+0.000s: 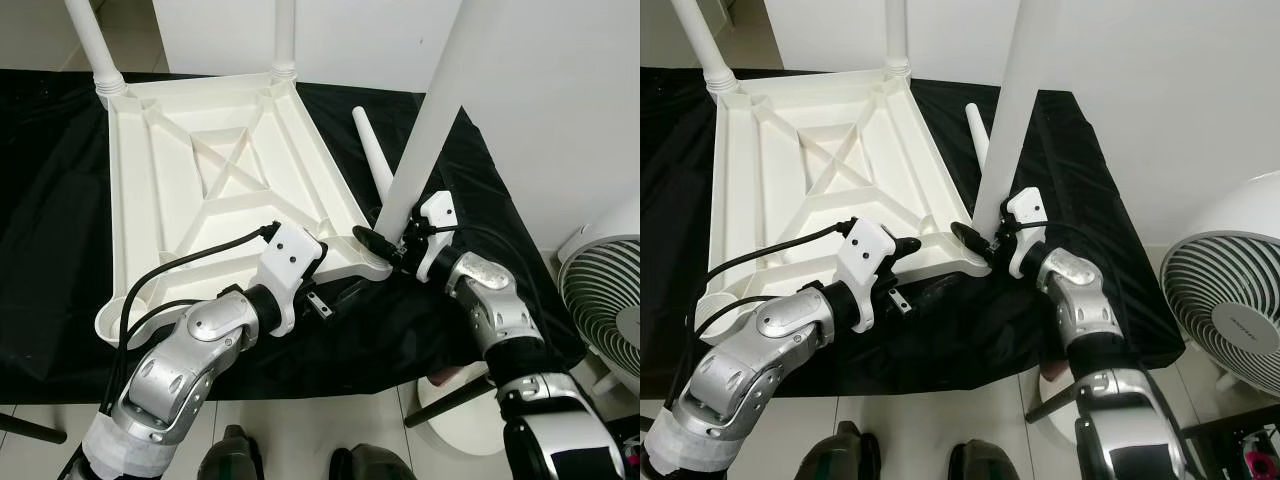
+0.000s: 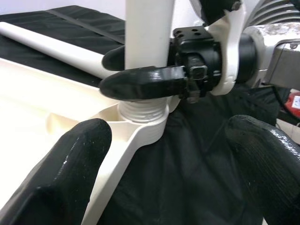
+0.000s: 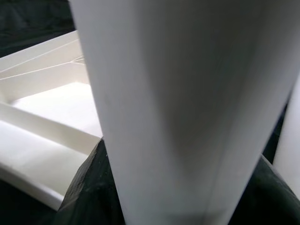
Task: Building children table
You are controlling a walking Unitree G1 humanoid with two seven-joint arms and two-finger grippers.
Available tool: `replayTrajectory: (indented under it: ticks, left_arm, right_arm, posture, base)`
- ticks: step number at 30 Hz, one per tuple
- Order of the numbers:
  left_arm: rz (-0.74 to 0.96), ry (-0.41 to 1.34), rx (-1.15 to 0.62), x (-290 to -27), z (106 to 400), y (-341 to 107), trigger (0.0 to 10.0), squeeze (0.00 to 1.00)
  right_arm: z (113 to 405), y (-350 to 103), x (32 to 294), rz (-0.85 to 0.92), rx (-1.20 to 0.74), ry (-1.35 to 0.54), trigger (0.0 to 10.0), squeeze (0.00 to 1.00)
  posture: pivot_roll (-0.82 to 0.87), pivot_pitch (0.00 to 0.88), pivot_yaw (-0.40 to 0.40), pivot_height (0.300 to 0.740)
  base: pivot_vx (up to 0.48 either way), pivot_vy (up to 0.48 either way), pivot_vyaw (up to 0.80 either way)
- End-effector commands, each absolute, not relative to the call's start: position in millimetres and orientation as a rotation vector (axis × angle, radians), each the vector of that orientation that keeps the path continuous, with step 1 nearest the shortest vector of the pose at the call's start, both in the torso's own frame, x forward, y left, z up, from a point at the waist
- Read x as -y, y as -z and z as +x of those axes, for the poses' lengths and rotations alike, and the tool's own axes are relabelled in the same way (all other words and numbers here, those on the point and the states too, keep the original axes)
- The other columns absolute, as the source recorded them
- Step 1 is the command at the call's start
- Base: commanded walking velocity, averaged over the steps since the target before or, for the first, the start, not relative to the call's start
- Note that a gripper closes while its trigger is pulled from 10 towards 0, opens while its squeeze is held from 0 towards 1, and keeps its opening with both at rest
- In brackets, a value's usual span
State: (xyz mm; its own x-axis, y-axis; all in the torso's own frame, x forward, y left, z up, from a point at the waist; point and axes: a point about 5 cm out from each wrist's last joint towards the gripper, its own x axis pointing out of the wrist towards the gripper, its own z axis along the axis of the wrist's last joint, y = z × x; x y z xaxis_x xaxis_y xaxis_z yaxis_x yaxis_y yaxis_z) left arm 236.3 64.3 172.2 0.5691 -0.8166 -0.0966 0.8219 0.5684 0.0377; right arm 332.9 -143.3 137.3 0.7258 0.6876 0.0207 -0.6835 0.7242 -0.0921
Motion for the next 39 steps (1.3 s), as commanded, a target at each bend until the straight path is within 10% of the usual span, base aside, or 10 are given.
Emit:
replayTrajectory:
  ticks: [1,26,27,39]
  left_arm:
    - [0.089,0.974,-0.064,-63,235,-173,10.0,0.00]
    - [0.071,0.986,-0.074,-62,233,-172,10.0,0.00]
    - [0.072,0.985,-0.073,-62,234,-172,10.0,0.00]
    - [0.073,0.982,-0.066,-62,234,-173,10.0,0.00]
  right_arm:
    - [335,-142,140,-0.101,0.069,-0.693,10.0,0.00]
    - [306,-143,86,0.105,0.020,-0.214,10.0,0.00]
    - [305,-145,86,0.115,0.026,-0.218,10.0,1.00]
    - [303,-152,94,0.090,0.061,-0.436,10.0,1.00]
  posture:
    - [0.00,0.056,-0.034,0.740]
    - [-0.01,0.072,-0.031,0.740]
    - [-0.01,0.069,-0.033,0.740]
    - [-0.01,0.055,-0.040,0.740]
  base:
    - [0.000,0.000,0.00]
    - [0.000,0.000,0.00]
    - [0.000,0.000,0.00]
    - [0.000,0.000,0.00]
